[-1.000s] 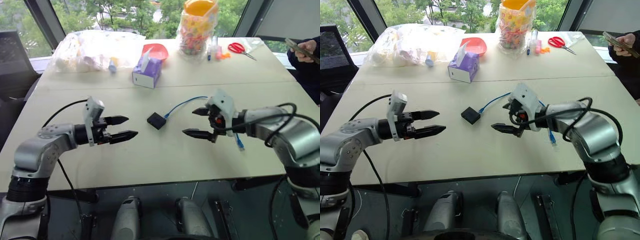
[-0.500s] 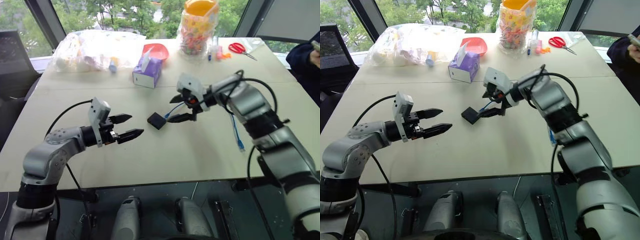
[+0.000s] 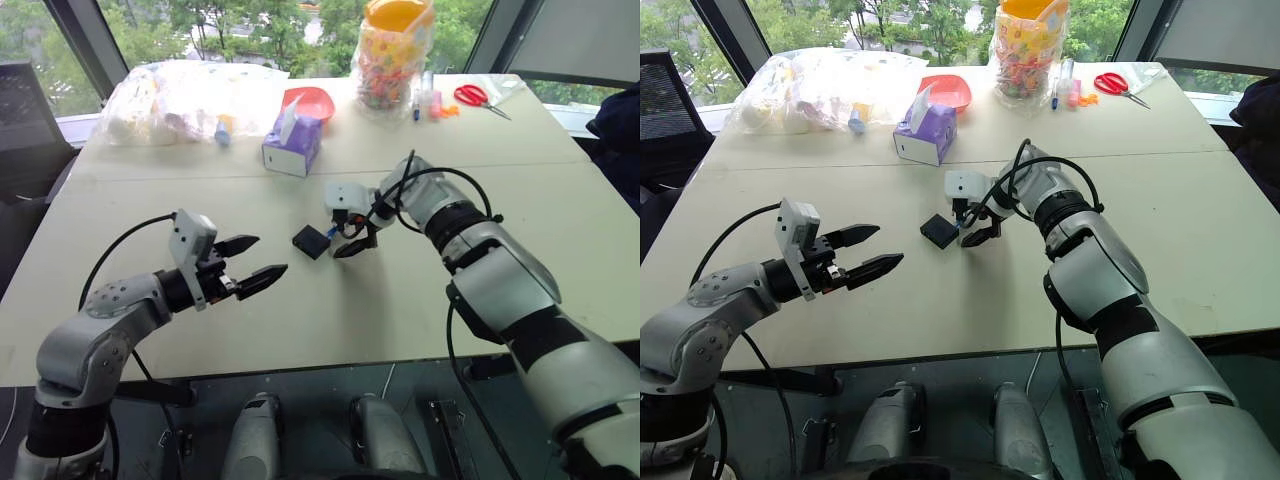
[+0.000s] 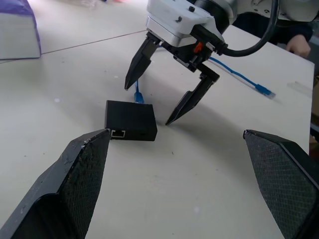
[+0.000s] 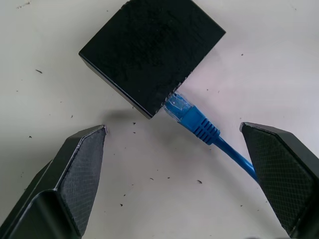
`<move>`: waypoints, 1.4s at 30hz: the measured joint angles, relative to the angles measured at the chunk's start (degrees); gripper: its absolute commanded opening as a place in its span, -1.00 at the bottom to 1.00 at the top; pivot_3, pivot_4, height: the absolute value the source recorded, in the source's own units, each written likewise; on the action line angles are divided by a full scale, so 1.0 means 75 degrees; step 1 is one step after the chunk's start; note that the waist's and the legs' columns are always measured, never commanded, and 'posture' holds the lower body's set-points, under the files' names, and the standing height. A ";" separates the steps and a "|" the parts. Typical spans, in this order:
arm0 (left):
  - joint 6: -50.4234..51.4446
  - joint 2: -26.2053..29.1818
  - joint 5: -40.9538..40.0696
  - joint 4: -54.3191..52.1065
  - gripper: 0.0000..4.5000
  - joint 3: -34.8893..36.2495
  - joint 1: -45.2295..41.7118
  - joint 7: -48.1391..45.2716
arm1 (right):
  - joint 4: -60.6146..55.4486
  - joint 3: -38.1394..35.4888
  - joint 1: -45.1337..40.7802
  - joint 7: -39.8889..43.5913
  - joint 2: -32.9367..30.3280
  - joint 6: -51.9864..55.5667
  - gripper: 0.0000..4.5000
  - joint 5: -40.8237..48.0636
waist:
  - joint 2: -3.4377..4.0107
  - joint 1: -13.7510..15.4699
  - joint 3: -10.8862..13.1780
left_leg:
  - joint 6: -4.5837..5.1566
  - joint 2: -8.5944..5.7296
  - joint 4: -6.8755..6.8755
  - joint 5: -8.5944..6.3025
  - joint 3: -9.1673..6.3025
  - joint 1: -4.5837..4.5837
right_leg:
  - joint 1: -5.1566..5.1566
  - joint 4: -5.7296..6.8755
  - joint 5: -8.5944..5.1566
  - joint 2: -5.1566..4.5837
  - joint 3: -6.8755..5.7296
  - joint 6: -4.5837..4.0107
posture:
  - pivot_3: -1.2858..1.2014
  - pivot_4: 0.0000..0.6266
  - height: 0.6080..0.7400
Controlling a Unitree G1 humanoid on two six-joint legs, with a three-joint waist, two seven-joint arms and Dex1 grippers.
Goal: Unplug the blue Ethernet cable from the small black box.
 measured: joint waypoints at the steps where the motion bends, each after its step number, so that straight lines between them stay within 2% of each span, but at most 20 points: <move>1: -0.0004 0.0001 -0.0001 -0.0030 1.00 0.0010 0.0052 0.0015 | 0.0088 -0.0082 -0.0004 0.0030 0.0046 0.0009 0.64 -0.0053 | 0.0000 -0.0002 0.0000 | -0.0001 0.0000 -0.0002 0.0000 0.0000 0.0013 | 0.0010 0.0000 -0.0001 0.0000 0.0000 -0.0002 | 0.03 -0.52 0.92; 4: -0.0024 0.0012 -0.0001 -0.0036 1.00 0.0038 0.0107 0.0059 | 0.0178 -0.0243 -0.0004 0.0083 0.0162 0.0028 0.05 -0.0188 | 0.0000 -0.0012 0.0000 | -0.0006 0.0001 -0.0001 0.0003 0.0001 0.0025 | 0.0018 0.0001 -0.0001 0.0000 0.0001 -0.0003 | 0.03 -0.52 0.92; 8: -0.0075 0.0026 0.0012 -0.0032 1.00 0.0039 0.0112 0.0078 | 0.0246 -0.0448 -0.0004 0.0162 0.0283 0.0179 -0.92 -0.0285 | 0.0000 -0.0052 -0.0001 | -0.0009 0.0001 -0.0001 0.0005 0.0001 0.0027 | 0.0018 0.0004 -0.0001 0.0000 0.0001 -0.0003 | 0.03 -0.52 0.92; 9: -0.0099 0.0027 0.0025 -0.0023 1.00 0.0038 0.0109 0.0078 | 0.0246 -0.0490 -0.0004 0.0184 0.0304 0.0216 -0.98 -0.0315 | 0.0000 -0.0061 -0.0001 | -0.0009 0.0001 -0.0001 0.0005 0.0001 0.0027 | 0.0019 0.0004 -0.0001 0.0000 0.0001 -0.0003 | 0.03 -0.52 0.92; 15: -0.0245 0.0114 0.0112 0.0121 1.00 0.0035 0.0079 -0.0004 | 0.0147 -0.0714 0.0039 0.0371 0.0272 0.0398 -0.98 -0.0394 | 0.0001 -0.0084 -0.0001 | -0.0009 0.0000 -0.0003 0.0005 0.0000 0.0022 | 0.0017 0.0004 -0.0001 -0.0001 0.0001 -0.0002 | 0.03 -0.52 0.92; 19: -0.0335 0.0207 0.0162 0.0315 1.00 0.0026 0.0048 -0.0191 | -0.0661 -0.0763 0.0502 0.0271 -0.0103 -0.0139 -0.98 -0.0481 | 0.0003 -0.0082 0.0001 | -0.0010 -0.0001 -0.0005 0.0004 0.0002 0.0019 | 0.0014 0.0003 -0.0001 -0.0002 0.0002 -0.0002 | 0.03 -0.52 0.92; 20: -0.0336 0.0230 0.0159 0.0421 1.00 -0.0013 -0.0011 -0.0299 | -0.1400 -0.0853 0.0869 0.0256 -0.0380 -0.0214 -0.98 -0.0466 | 0.0000 -0.0062 -0.0001 | -0.0010 -0.0001 -0.0005 0.0004 0.0001 0.0017 | 0.0014 0.0002 -0.0001 -0.0002 0.0001 -0.0002 | 0.03 -0.52 0.92; 23: -0.0306 0.0238 0.0144 0.1129 1.00 -0.0042 -0.0597 -0.0524 | -0.5268 -0.1527 0.2910 -0.0262 -0.1473 -0.0345 -0.98 -0.0238 | 0.0007 0.0098 0.0004 | -0.0010 -0.0004 -0.0007 0.0004 -0.0001 0.0007 | 0.0006 0.0001 -0.0002 -0.0003 0.0000 0.0006 | 0.03 -0.52 0.92; 25: -0.0245 0.0087 0.0137 0.1580 1.00 -0.0029 -0.1136 -0.0496 | -0.6924 -0.1734 0.3805 -0.0868 -0.1753 -0.0346 -0.98 -0.0379 | 0.0008 0.0090 0.0004 | -0.0010 -0.0004 -0.0004 0.0005 -0.0001 0.0004 | 0.0004 0.0003 0.0006 -0.0002 0.0000 0.0024 | 0.03 -0.52 0.92; 30: 0.0037 -0.0140 -0.0094 0.1977 1.00 -0.0192 -0.1850 -0.0612 | -0.9394 -0.2066 0.5185 -0.2407 -0.2018 -0.0193 -0.98 -0.1097 | 0.0008 0.0058 0.0004 | -0.0011 -0.0001 -0.0006 0.0006 0.0006 0.0022 | 0.0008 0.0008 0.0003 0.0002 0.0005 0.0021 | 0.03 -0.52 0.92; 34: 0.0471 -0.0194 -0.0427 0.2415 1.00 -0.0201 -0.2221 -0.0775 | -1.0602 -0.1979 0.6093 -0.2851 -0.2069 -0.0139 -0.98 -0.1445 | 0.0006 0.0077 0.0006 | -0.0010 -0.0003 0.0007 0.0006 0.0007 0.0016 | 0.0010 0.0006 -0.0005 0.0000 0.0008 0.0007 | 0.03 -0.52 0.92; 42: 0.0968 -0.0185 -0.0756 0.2617 1.00 -0.0404 -0.2702 -0.1410 | -1.1413 -0.1896 0.6188 -0.2970 -0.2135 0.0043 -0.98 -0.1782 | 0.0004 0.0062 0.0006 | -0.0009 -0.0003 0.0018 0.0006 0.0004 0.0021 | 0.0024 0.0003 -0.0006 0.0000 0.0007 0.0004 | 0.03 -0.52 0.92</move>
